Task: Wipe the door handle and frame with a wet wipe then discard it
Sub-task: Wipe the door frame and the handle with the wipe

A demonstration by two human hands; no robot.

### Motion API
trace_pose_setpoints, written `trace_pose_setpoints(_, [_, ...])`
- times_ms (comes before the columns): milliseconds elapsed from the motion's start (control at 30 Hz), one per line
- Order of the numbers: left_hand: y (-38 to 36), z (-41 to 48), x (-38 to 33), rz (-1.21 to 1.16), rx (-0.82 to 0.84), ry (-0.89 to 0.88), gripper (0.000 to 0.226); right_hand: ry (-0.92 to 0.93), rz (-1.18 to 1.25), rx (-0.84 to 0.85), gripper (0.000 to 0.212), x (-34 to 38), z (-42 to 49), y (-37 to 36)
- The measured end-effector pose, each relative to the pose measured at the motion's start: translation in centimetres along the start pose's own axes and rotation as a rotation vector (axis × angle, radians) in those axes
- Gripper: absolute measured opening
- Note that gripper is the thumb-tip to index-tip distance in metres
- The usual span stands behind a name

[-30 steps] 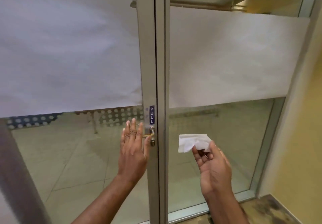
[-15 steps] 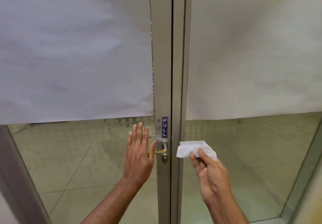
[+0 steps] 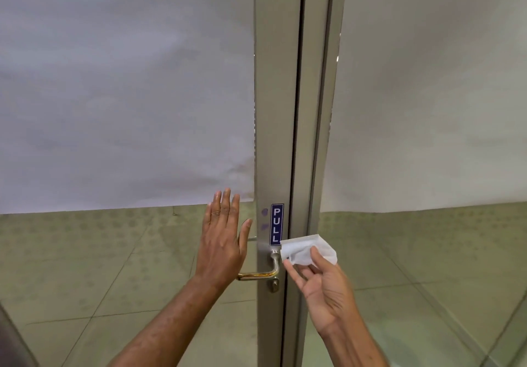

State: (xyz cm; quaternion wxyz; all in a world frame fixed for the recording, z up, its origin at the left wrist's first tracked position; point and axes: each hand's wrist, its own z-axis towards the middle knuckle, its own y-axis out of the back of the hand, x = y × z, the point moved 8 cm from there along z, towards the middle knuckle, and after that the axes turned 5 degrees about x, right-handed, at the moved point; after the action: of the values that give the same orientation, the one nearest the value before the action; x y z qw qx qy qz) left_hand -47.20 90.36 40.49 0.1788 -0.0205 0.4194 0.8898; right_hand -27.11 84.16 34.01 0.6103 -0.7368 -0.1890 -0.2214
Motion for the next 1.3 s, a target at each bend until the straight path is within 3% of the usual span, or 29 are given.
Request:
trace_pose_setpoints(167, [-0.9, 2.4, 0.1, 0.019, -0.056, 0.0, 0.064, 0.074, -0.162, -0.01, 0.024, 0.2, 4.4, -0.8])
trace_pose_setpoints(333, [-2.9, 4.2, 0.2, 0.034, -0.103, -0.009, 0.063, 0.337, -0.437, -0.015, 0.024, 1.6, 8.1, -2.4])
trace_pose_setpoints(467, [-3.2, 4.2, 0.0, 0.034, -0.128, -0.021, 0.062, 0.595, -0.788, 0.012, 0.024, 2.1, 7.9, -4.0])
trace_pose_setpoints(700, [-4.4, 4.8, 0.8, 0.009, -0.163, -0.028, 0.061, 1.091, -1.377, 0.451, 0.057, -0.9, 8.6, -7.2])
trace_pose_setpoints(800, [-4.8, 5.1, 0.6, 0.009, -0.181, -0.061, 0.06, 1.219, -1.595, 0.525, 0.055, -2.4, 9.9, -7.2])
trace_pose_setpoints(1033, [-5.3, 6.1, 1.0, -0.008, -0.229, -0.094, 0.057, 1.319, -2.076, 0.56, 0.066, -5.9, 12.9, -5.6])
trace_pose_setpoints(1300, [-6.5, 6.3, 1.8, -0.006, -0.269, -0.122, 0.057, 1.299, -2.285, 0.715, 0.082, -6.1, 14.2, -3.4])
